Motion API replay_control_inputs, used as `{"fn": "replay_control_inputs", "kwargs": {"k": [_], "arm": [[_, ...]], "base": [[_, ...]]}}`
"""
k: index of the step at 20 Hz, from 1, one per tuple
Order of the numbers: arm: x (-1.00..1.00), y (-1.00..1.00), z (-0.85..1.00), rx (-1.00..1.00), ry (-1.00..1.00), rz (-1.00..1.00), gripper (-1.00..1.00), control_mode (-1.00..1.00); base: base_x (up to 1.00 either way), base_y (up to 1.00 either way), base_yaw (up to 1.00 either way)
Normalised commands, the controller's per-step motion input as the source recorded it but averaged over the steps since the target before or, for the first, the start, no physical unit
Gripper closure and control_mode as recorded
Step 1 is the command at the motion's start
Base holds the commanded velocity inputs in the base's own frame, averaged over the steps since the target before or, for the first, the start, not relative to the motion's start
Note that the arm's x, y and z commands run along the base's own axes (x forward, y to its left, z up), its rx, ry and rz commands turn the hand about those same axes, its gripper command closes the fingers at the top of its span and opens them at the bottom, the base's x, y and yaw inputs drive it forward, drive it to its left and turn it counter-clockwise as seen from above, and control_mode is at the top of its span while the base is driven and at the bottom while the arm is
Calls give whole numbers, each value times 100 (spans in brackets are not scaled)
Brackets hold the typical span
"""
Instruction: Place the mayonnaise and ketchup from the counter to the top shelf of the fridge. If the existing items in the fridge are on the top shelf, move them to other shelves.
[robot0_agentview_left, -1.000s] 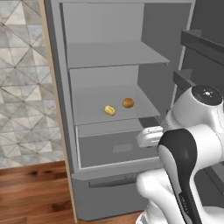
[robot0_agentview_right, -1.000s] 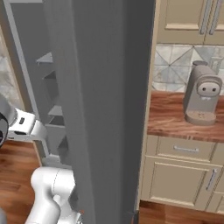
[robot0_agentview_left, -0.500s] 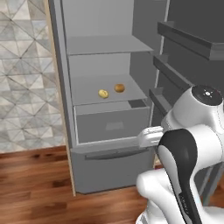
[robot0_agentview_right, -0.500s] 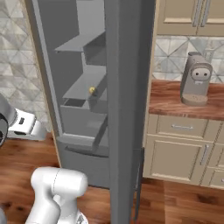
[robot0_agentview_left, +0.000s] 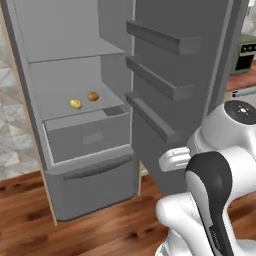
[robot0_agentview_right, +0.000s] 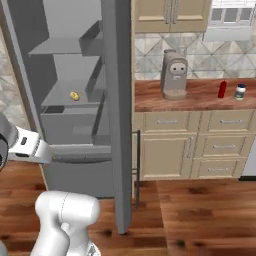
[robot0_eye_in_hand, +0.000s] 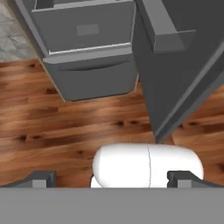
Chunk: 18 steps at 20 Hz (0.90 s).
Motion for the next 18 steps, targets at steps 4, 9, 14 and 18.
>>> {"fn": "replay_control_inputs", "kwargs": {"k": [4,9,14,18], "arm": [[0,0,0,0,0,0,-100,100],[0,0,0,0,0,0,-100,100],[0,0,0,0,0,0,-100,100],[0,0,0,0,0,0,-100,100]], "base": [[-15,-62,-65],[-1,-75,-69],[0,-87,-70],[0,-83,-71]]}}
